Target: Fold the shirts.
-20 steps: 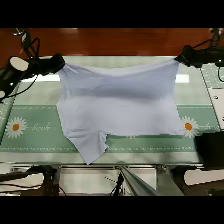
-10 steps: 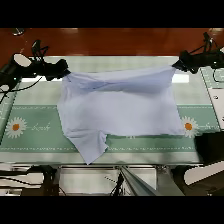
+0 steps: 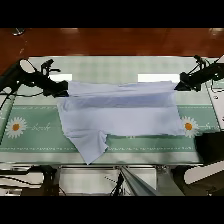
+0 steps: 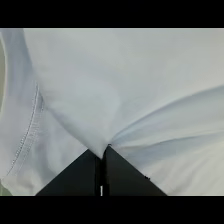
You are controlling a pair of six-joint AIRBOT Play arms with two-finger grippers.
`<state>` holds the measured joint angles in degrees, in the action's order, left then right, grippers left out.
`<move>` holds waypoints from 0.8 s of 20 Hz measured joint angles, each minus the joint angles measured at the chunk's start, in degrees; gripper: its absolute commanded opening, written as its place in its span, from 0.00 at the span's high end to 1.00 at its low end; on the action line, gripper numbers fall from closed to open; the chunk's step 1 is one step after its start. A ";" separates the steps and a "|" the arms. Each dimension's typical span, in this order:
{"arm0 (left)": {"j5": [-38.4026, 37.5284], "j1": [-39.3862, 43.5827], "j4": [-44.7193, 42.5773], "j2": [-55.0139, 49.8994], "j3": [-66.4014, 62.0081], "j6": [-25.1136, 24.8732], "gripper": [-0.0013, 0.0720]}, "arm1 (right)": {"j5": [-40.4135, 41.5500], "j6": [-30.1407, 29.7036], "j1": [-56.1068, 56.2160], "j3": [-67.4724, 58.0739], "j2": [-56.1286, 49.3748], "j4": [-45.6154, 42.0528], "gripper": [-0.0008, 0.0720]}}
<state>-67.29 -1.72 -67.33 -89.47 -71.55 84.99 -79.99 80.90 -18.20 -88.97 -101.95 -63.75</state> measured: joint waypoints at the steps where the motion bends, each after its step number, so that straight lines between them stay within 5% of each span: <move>1: -0.48 0.09 -0.24 -0.11 0.15 -0.04 0.95 | 0.22 0.00 0.26 0.85 0.00 -0.26 0.93; 2: -0.72 0.20 -0.46 -0.20 0.26 -0.09 0.76 | 0.61 0.00 0.59 1.49 0.00 -0.37 0.64; 3: -1.51 0.35 -0.44 -0.22 0.28 -0.11 0.18 | 0.83 0.13 0.96 1.90 0.00 -0.50 0.10; 4: -2.27 0.48 -0.42 -0.28 0.33 -0.11 0.02 | 1.03 0.15 1.33 2.23 0.00 -0.57 0.14; 11: -14.82 -3.41 -2.45 3.87 3.15 -1.03 0.02 | -3.74 0.04 -1.53 5.64 6.34 -3.26 0.14; 16: -14.43 -10.67 -3.08 18.38 22.53 -2.03 0.02 | 3.13 -5.33 -6.34 24.63 21.90 1.84 0.14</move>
<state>-81.71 -12.38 -70.41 -71.09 -49.01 82.96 -76.86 75.57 -24.53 -64.34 -80.05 -61.91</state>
